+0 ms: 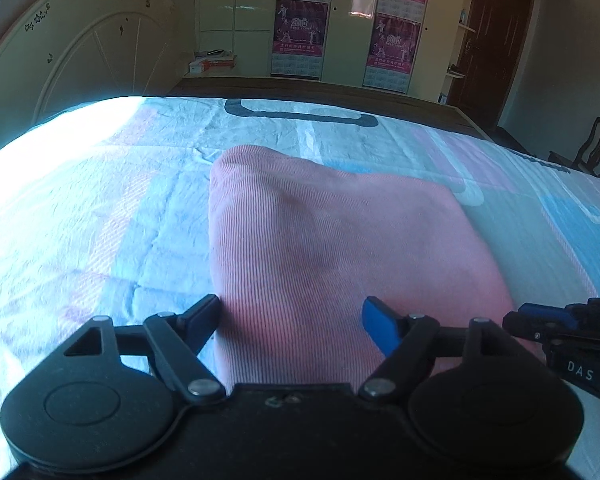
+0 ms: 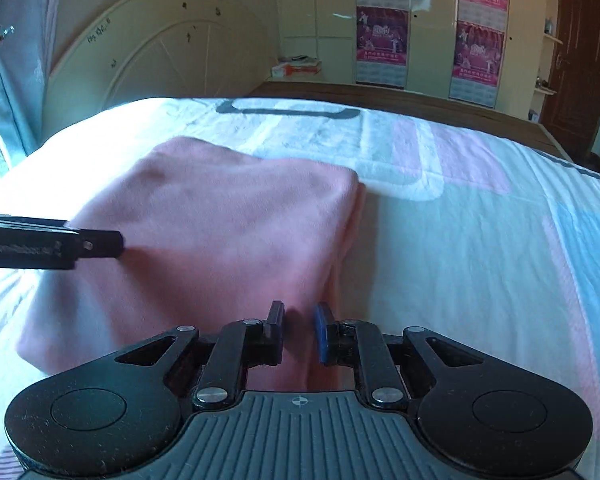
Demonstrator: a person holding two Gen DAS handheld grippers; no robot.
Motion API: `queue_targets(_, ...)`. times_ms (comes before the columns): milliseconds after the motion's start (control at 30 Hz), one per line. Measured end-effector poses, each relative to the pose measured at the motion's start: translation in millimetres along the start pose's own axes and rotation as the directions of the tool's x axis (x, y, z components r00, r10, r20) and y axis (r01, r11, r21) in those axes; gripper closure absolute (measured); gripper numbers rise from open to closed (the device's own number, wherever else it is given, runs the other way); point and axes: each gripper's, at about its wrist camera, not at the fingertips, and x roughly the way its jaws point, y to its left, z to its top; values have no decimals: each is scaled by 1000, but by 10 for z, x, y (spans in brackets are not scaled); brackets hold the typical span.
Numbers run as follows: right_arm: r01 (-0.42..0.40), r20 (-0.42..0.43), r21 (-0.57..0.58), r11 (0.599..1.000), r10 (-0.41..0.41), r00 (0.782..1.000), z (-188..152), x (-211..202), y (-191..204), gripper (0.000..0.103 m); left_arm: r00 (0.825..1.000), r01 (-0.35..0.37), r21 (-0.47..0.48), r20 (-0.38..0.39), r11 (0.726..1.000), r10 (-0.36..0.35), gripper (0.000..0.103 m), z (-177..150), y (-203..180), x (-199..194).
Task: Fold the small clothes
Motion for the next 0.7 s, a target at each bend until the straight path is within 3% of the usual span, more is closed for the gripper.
queue_targets(67,9,-37,40,999,-7,999,-155,85,-115,64,1000,-10,14,-24,1000,10,24,-84,-23,15)
queue_targets(133,-4,-26,125,992,7,1000,-233,99,-246,58,999,-16,-4,-38,1000,16,24,-145,-2,28)
queue_targets(200,-20,-37,200,980,28,999,-198,57,-312,58,999,-8,-32,-42,999,7,25,-173,22,-24)
queue_targets(300,6,-29,115,993,-2,1000,-219,27,-186,58,999,-18,-26,-47,1000,16,25,-244,-6,-58)
queue_targets(433,-39,-32,277,960,50,998,-283,29,-373,58,997,-31,-30,-68,999,29,22,-351,-18,-37)
queue_targets(500,-27,-26,276,961,36,999,-297,-14,-381,58,997,-40,-28,-66,999,38,21,-362,-37,-91)
queue_targets(600,-55,-26,284,957,65,998,-315,-133,-347,56,997,-49,-8,-67,999,49,9,-372,-94,-176)
queue_targets(633,-80,-7,291,953,86,996,-318,-202,-340,54,996,-47,-11,-71,999,46,6,-372,-121,-197)
queue_targets(700,-100,8,294,951,102,995,-331,-339,-315,34,996,-49,-14,-76,999,48,1,-378,-163,-256)
